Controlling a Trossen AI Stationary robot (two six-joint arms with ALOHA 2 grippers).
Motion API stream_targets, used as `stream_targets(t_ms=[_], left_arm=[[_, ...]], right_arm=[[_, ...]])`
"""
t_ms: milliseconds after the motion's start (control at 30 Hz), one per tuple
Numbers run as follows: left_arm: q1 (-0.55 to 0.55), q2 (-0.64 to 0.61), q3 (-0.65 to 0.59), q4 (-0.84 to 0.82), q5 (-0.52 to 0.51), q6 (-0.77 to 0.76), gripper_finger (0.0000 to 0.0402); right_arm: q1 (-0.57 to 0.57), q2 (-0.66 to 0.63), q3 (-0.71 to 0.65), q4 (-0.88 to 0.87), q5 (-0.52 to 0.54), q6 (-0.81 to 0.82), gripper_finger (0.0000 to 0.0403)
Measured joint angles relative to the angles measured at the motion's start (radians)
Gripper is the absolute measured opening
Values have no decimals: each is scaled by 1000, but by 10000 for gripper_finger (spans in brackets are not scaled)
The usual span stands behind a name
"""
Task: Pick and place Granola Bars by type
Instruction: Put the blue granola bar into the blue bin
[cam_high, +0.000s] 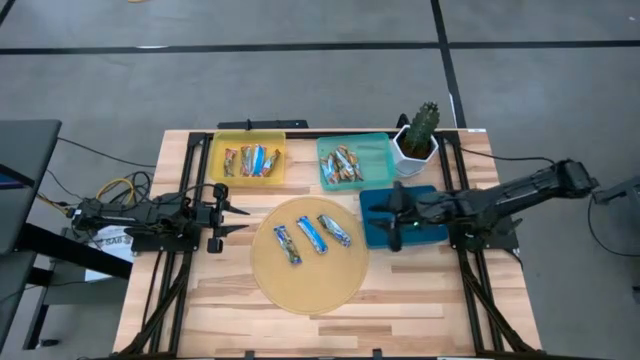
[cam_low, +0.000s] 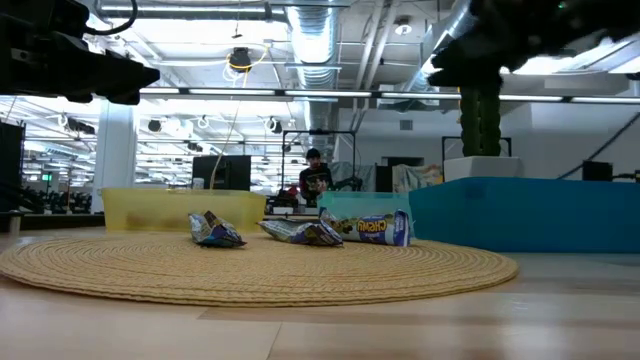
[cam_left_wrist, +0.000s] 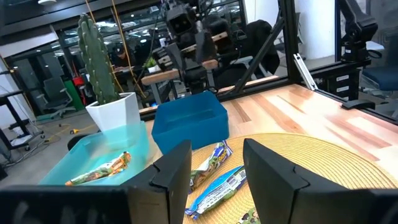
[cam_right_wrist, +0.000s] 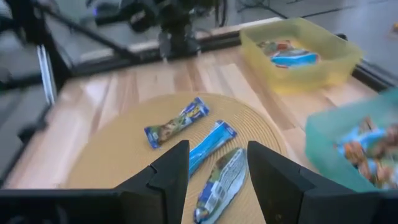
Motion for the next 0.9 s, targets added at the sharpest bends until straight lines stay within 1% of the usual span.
stream_targets(t_ms=[167, 367, 600, 733, 900], left_arm=[[0, 0, 0, 0, 0, 0, 140], [0, 0, 0, 0, 0, 0, 140], [0, 0, 0, 0, 0, 0, 140], [0, 0, 0, 0, 0, 0, 140], [0, 0, 0, 0, 0, 0, 140]], right_arm=[[22, 205, 153, -53, -2, -108, 154], [17, 394, 362, -238, 2, -111, 154], [16, 566, 561, -427, 14, -133, 154], [13, 658, 646, -489, 70, -70, 154], [-2, 745, 710, -537, 117, 129, 154]])
